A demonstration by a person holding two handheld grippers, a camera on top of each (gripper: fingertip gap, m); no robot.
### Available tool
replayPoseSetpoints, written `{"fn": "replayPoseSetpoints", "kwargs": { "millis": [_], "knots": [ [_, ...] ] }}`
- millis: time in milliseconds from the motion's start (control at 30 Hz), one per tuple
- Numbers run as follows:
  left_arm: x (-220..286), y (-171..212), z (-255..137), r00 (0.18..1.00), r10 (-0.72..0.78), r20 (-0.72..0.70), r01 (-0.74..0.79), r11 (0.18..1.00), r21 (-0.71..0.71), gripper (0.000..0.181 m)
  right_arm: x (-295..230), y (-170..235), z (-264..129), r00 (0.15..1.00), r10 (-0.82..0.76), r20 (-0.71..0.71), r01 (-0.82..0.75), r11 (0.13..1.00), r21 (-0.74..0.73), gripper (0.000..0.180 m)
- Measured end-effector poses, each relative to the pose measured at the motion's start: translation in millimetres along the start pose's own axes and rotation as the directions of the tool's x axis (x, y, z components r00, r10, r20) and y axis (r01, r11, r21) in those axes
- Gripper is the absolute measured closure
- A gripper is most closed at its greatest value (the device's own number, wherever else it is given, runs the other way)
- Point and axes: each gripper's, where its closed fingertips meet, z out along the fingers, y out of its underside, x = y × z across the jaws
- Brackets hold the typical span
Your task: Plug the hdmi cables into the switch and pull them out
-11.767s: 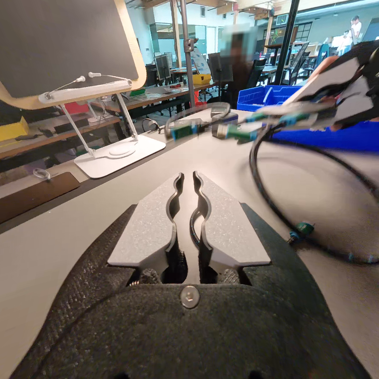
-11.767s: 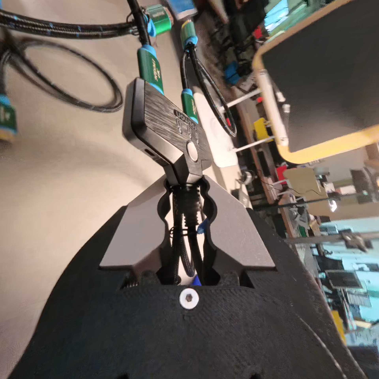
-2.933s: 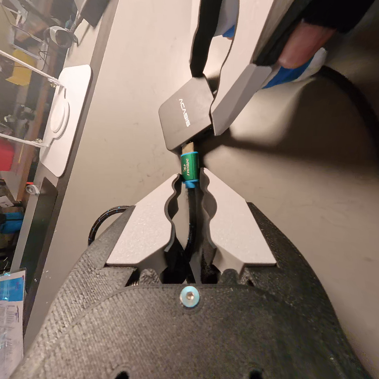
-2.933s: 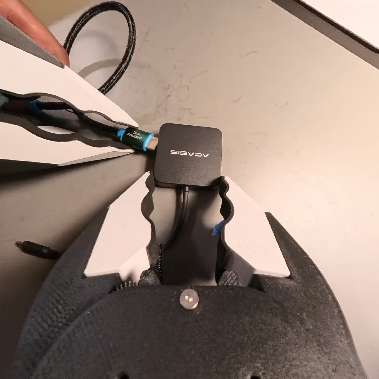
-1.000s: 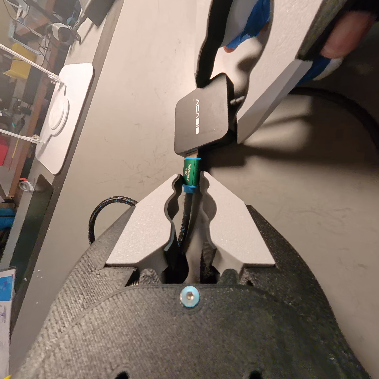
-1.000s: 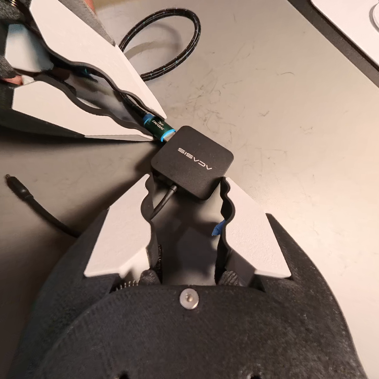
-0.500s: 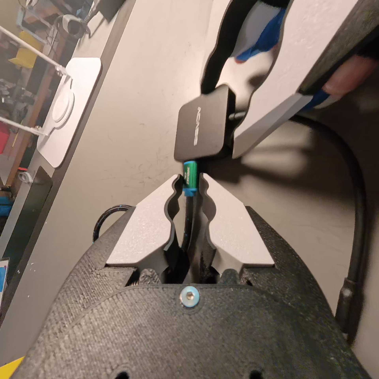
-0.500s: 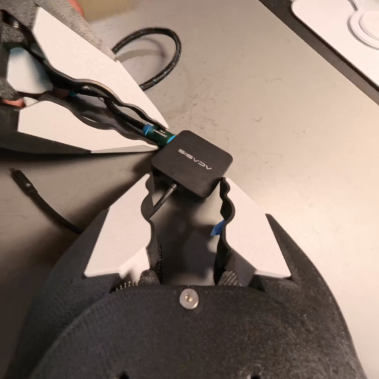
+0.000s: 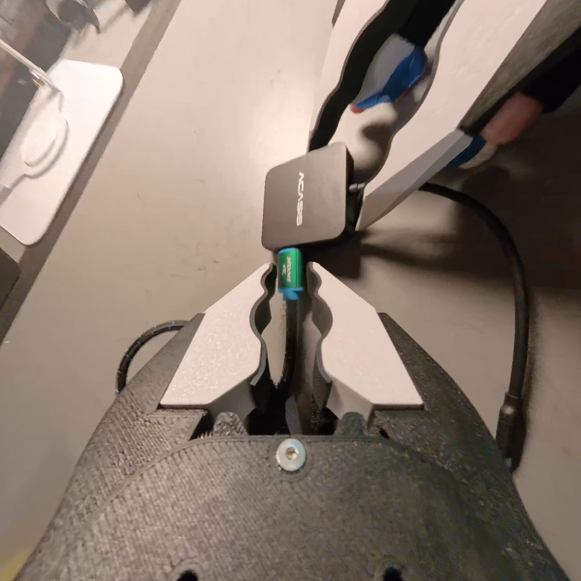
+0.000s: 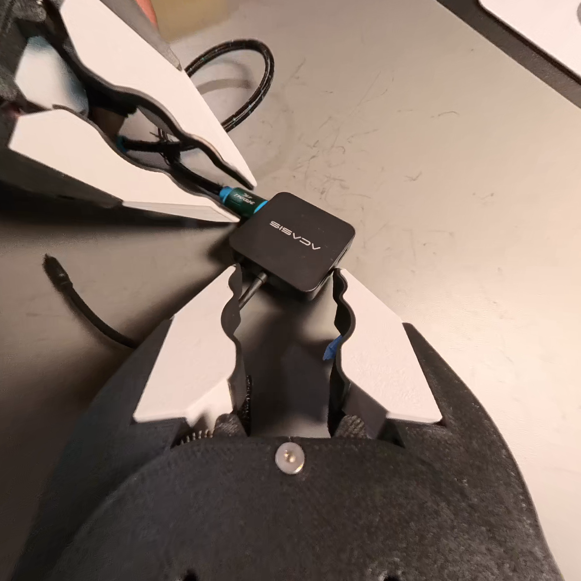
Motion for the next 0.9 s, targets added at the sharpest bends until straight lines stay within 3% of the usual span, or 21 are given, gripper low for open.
{"fn": "replayPoseSetpoints", "kwargs": {
  "millis": [133, 367, 600, 900],
  "knots": [
    [0.1, 13.2, 0.1, 0.997, -0.053, -0.062, 0.05, 0.997, -0.051, 0.151, -2.2, 4.1, 0.6, 0.999, -0.015, 0.03, 0.016, 1.0, -0.026, 0.11],
    [6.5, 9.6, 2.2, 0.995, 0.006, -0.099, -0.008, 1.0, -0.022, 0.161, 4.1, 5.1, 6.0, 0.995, -0.06, 0.076, 0.065, 0.996, -0.06, 0.102],
    [12.5, 7.0, 1.7, 0.989, 0.047, -0.141, -0.046, 0.999, 0.009, 0.162, 0.9, 4.4, 5.3, 0.989, -0.086, 0.122, 0.093, 0.995, -0.048, 0.104],
    [14.4, 4.9, 2.7, 0.98, -0.011, -0.2, 0.019, 0.999, 0.04, 0.162, 0.2, 3.0, 7.2, 0.993, -0.083, 0.084, 0.087, 0.995, -0.045, 0.104]
  ]
}}
